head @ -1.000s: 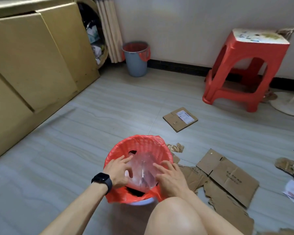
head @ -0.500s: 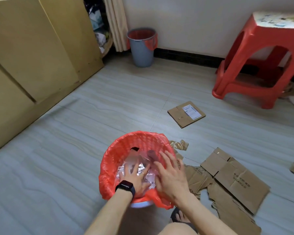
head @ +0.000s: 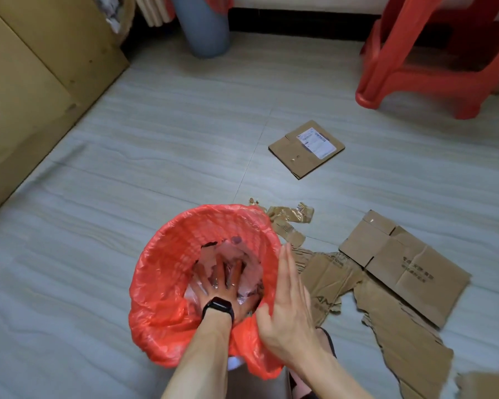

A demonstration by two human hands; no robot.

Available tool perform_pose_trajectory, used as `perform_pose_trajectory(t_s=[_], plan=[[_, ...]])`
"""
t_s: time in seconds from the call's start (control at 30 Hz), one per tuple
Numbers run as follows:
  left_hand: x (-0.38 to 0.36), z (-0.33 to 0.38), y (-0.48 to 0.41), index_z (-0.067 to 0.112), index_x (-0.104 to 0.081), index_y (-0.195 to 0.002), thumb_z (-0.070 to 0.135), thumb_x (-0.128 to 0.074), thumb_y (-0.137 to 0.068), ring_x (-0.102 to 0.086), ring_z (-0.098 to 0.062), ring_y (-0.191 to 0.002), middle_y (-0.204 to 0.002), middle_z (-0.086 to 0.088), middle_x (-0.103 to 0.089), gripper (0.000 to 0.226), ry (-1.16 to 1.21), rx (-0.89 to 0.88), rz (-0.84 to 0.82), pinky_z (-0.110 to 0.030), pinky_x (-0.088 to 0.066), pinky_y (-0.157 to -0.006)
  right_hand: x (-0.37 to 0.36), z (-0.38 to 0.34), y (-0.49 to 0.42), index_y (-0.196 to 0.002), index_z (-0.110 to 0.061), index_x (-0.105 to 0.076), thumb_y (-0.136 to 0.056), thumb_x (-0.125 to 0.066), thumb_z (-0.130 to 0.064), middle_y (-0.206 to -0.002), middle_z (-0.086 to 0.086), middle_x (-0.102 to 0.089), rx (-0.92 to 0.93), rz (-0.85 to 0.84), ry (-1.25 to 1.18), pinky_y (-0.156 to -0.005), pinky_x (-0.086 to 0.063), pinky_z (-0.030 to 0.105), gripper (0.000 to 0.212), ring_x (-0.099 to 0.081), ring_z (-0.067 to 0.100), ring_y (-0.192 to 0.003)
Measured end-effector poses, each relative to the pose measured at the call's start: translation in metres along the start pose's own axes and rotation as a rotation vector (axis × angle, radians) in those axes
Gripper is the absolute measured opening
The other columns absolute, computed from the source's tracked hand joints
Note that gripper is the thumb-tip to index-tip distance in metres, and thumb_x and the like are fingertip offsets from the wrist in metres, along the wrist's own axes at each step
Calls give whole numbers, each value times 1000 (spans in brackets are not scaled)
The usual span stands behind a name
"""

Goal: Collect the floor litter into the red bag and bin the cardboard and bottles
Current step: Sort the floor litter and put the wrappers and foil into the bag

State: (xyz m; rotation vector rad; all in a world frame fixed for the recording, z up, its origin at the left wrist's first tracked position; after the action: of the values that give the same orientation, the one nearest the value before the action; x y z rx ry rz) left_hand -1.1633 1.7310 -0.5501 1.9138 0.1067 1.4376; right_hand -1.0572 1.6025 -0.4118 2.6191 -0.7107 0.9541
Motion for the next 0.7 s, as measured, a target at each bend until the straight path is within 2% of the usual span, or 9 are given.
perform_pose_trajectory(t_s=[0.13,0.23,0.33,0.37,0.43,0.5,0.53,0.6,0.7], plan=[[2,1,0,39,18,-153,85,14,-50,25,-55,-140,-161,-9,27,113,-30,-14,-9,-72,16,-107,-1,1,0,-158,-25,17,-80,-48,-20,-166,-10,20,3,-24,10,-121,-23,44,102,6,6,-153],[20,5,10,37,16,-154,86,13,-44,28,-43,-144,-160,-9,30,121,-23,-63,-50,-69,19,-109,3,0,1,-156,-25,22,-83,-47,-27,-164,-9,27,-16,-61,98,-122,-19,45,101,7,9,-154],[42,-3,29,40,17,-154,94,0,-61,22,-35,-149,-162,-4,27,109,5,-84,-106,-63,15,-114,8,-2,-1,-154,-27,25,-88,-48,-36,-164,-6,26,-61,-124,147,-121,-19,49,99,-4,20,-155],[47,-5,34,38,14,-155,92,-10,-70,16,-34,-151,-164,-3,20,103,31,-95,-125,-59,11,-117,9,-3,-4,-154,-27,25,-89,-47,-40,-165,-5,24,-66,-145,170,-121,-19,49,98,-6,22,-154],[63,-8,52,31,-6,-158,91,-19,-73,-8,-32,-151,-166,-9,-6,105,132,-119,-114,-51,-7,-122,15,-5,-7,-154,-28,25,-92,-46,-49,-166,-4,20,-79,-210,225,-122,-18,50,97,-6,24,-154],[86,-10,71,19,-43,-144,88,-21,-79,-42,-32,-136,-149,-15,-45,97,157,-177,-78,-41,-32,-109,28,-8,-8,-155,-31,22,-95,-46,-53,-168,-1,6,-96,-293,285,-121,-19,53,94,-10,27,-153],[99,-11,78,14,-58,-129,76,-30,-90,-53,-33,-123,-133,-15,-59,78,158,-216,-61,-37,-38,-98,36,-10,-8,-157,-31,16,-95,-45,-54,-168,1,-5,-96,-327,313,-120,-20,53,89,-14,28,-152],[127,-14,95,12,-69,-105,48,-44,-97,-62,-34,-107,-110,-13,-70,44,164,-294,17,-35,-44,-84,61,-12,-3,-159,-30,-7,-96,-42,-54,-162,4,-26,-81,-334,368,-118,-26,50,76,-24,29,-147],[168,-7,114,16,-70,-99,42,-46,-89,-66,-28,-99,-102,-5,-74,37,173,-361,103,-34,-50,-78,107,-9,6,-151,-27,-33,-96,-41,-55,-153,5,-41,-80,-330,452,-116,-32,47,63,-33,27,-141]])
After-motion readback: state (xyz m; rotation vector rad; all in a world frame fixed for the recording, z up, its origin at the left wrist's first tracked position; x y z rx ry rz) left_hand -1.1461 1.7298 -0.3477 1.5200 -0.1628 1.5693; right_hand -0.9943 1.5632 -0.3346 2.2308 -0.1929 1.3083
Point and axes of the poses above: each hand's wrist, its own y-axis away from the middle knuckle, its own x-axis out of the back of the hand, z = x × y, the point moved 3 cm from there along -y, towards the middle knuckle
